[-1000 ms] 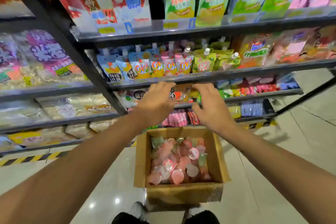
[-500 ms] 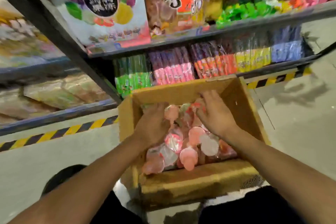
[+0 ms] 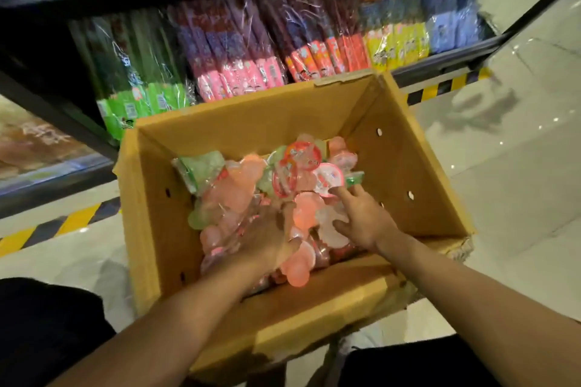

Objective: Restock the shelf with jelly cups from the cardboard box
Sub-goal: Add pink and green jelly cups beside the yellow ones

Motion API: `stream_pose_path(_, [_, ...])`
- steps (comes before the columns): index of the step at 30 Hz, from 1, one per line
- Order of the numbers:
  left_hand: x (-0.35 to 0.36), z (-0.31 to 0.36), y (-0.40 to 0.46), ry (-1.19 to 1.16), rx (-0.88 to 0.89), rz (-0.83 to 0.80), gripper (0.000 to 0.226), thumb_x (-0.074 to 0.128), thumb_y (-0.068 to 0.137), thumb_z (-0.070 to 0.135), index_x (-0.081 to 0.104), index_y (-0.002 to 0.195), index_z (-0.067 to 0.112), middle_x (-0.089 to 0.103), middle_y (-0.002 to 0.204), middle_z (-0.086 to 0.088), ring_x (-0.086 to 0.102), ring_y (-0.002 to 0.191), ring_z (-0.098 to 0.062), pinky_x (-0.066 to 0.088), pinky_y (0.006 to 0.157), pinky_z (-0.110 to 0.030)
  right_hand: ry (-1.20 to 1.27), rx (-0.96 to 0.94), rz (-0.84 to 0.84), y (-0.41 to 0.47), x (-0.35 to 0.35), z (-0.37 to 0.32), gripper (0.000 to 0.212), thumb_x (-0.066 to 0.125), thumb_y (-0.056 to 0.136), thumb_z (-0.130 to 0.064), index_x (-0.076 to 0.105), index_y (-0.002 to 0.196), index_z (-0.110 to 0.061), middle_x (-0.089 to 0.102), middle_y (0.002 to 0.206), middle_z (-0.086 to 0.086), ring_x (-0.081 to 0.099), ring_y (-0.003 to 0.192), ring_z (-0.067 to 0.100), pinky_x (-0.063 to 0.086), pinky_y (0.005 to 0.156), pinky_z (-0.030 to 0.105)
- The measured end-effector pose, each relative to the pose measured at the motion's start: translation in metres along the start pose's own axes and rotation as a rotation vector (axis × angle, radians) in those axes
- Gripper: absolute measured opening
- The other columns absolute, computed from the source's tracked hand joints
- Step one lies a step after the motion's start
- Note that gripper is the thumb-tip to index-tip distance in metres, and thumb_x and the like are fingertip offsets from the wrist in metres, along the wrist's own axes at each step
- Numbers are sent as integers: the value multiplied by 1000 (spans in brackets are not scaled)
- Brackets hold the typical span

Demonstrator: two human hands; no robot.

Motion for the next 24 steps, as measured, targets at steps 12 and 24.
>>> stream_pose_path(12, [42,25,44,-18,-13,148,45,72,82,19,45,117,24,41,116,5,52,101,-16,49,65,-32,-161,-113,-116,37,35,13,61,77,84,-29,43,134,-22,52,129,2,57,113,26,53,86,36])
stream_pose_path(24, [12,27,39,-220,107,328,52,66,68,20,65,120,20,60,123,0,60,112,-22,52,89,-39,81,-65,-4,23,5,33,56,79,81,-32,56,130,-19,67,121,6,62,110,26,46,80,28])
Point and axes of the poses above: each hand's wrist, its own y-axis towards the middle knuckle, its own x-axis out of the palm, z = x × y, the point moved 1 cm from there along y, towards the middle knuckle
